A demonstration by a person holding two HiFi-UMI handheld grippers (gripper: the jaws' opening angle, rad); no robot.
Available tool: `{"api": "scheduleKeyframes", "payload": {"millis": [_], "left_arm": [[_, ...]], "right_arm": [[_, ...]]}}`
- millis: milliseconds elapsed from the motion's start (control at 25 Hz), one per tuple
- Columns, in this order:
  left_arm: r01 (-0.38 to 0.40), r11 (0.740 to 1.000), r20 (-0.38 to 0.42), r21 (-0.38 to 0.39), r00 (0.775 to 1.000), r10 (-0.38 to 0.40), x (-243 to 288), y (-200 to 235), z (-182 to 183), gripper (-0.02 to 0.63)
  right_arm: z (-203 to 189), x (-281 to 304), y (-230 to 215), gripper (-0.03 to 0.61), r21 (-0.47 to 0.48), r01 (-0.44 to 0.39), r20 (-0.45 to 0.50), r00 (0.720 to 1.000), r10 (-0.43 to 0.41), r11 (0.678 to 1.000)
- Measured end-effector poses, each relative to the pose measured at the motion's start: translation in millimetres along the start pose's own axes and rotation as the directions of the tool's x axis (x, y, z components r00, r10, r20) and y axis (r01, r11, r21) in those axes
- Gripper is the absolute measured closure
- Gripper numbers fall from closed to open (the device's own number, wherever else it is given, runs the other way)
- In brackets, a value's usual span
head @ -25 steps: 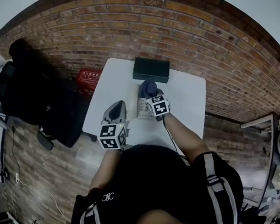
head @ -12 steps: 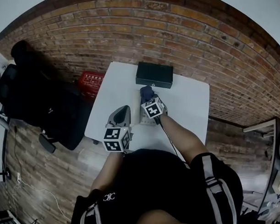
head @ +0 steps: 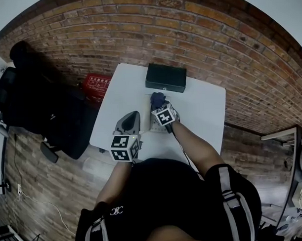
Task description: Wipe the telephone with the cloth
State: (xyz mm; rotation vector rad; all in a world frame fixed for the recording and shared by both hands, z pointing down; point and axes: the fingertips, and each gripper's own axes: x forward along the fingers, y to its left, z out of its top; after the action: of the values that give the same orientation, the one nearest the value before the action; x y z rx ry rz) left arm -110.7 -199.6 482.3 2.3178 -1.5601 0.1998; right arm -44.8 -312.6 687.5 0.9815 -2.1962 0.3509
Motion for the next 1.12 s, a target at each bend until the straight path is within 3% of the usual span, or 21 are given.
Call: {"api": "scheduleKeyframes", "payload": {"millis": [440,1120], "left_arm": [[-0.010,1.000,0.013,0.008,1.000,0.010,-5.0,-0.9,1.8,0.618],[-0.022,1.000,0.013,-0.020,1.000,0.022,-7.8,-9.6,-6.6,0.618]], "right_arm": [[-17.4,-10.8,20.7,0.546,-0.063,-0.054,-0.034,0.998,0.052,0.997],[-43.3,-28.9,53.5,0.546,-0.074,-0.169,-0.056,0.985,0.165,0.983]]}}
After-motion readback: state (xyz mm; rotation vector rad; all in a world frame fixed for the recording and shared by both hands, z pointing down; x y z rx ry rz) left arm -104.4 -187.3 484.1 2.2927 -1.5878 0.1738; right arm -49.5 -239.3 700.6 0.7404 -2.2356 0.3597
